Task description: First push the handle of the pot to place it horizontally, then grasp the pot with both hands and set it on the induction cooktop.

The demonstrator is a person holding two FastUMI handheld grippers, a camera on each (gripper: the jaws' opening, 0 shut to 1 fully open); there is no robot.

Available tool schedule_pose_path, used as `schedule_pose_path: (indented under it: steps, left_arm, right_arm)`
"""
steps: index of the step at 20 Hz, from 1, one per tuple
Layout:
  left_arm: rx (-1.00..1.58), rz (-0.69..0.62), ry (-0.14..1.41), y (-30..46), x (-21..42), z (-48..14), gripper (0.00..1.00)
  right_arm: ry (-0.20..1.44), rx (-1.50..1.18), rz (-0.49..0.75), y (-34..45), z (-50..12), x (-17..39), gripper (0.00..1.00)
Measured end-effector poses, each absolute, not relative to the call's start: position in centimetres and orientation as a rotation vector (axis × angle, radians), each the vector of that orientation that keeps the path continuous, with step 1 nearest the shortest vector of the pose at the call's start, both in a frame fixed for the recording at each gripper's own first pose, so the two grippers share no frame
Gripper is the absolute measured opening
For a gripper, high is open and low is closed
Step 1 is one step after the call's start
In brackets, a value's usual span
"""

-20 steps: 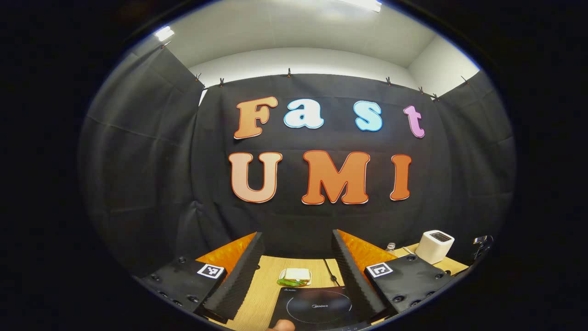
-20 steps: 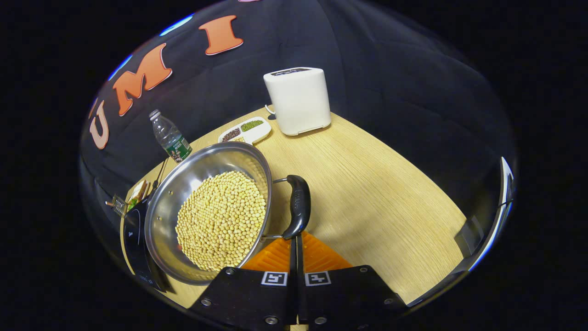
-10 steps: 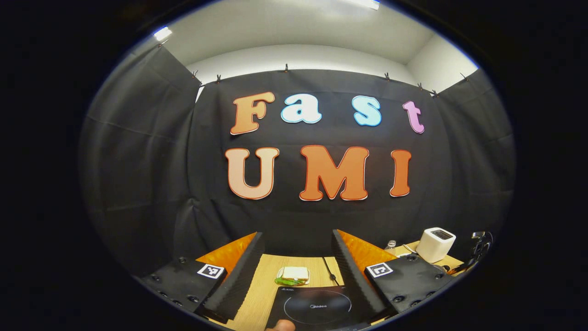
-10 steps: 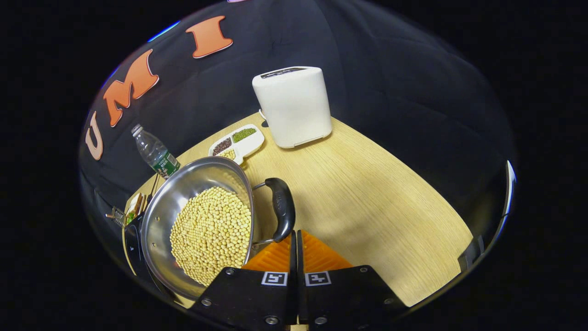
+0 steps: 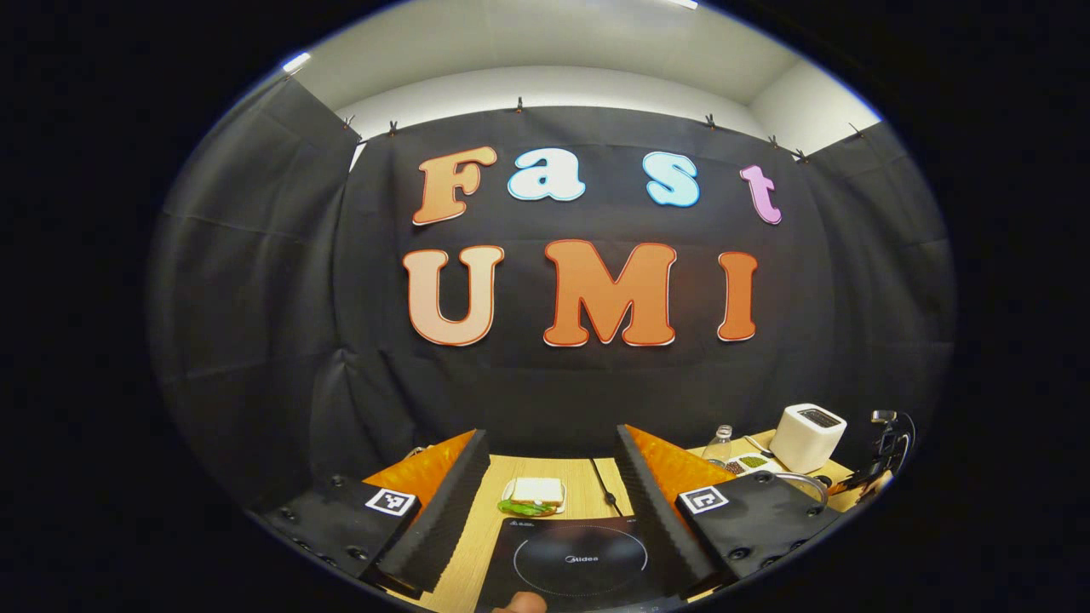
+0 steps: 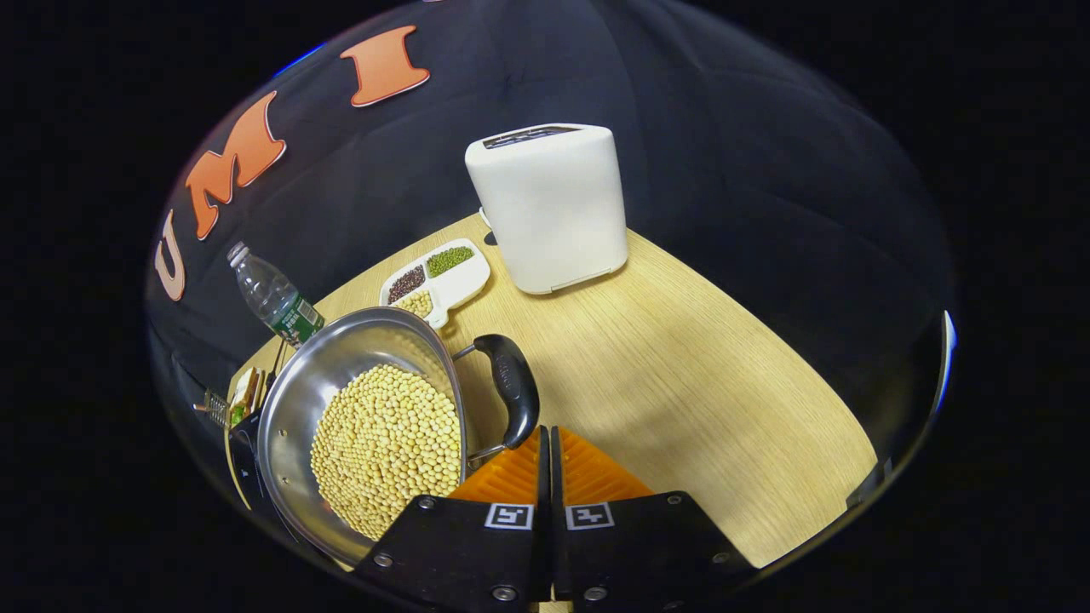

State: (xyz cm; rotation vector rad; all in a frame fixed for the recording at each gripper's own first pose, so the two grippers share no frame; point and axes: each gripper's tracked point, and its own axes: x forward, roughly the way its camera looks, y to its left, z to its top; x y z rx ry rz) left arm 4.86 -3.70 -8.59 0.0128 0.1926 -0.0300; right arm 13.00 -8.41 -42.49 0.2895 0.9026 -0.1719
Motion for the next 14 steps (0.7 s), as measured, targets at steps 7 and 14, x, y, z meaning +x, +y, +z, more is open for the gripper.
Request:
schedule_pose_path:
  steps: [7,14]
  left_arm:
    - [-0.002,-0.089,0.285,-7.7,5.9,-13.7,0.99]
    - [-0.065,-0.179,0.385,-13.9,6.3,-19.9,0.96]
  right_arm:
    - [0.870,0.229,-0.198,-9.1,-41.5,13.0,0.00]
    - [0.741,0.252,-0.162,-9.6,-36.2,12.4,0.01]
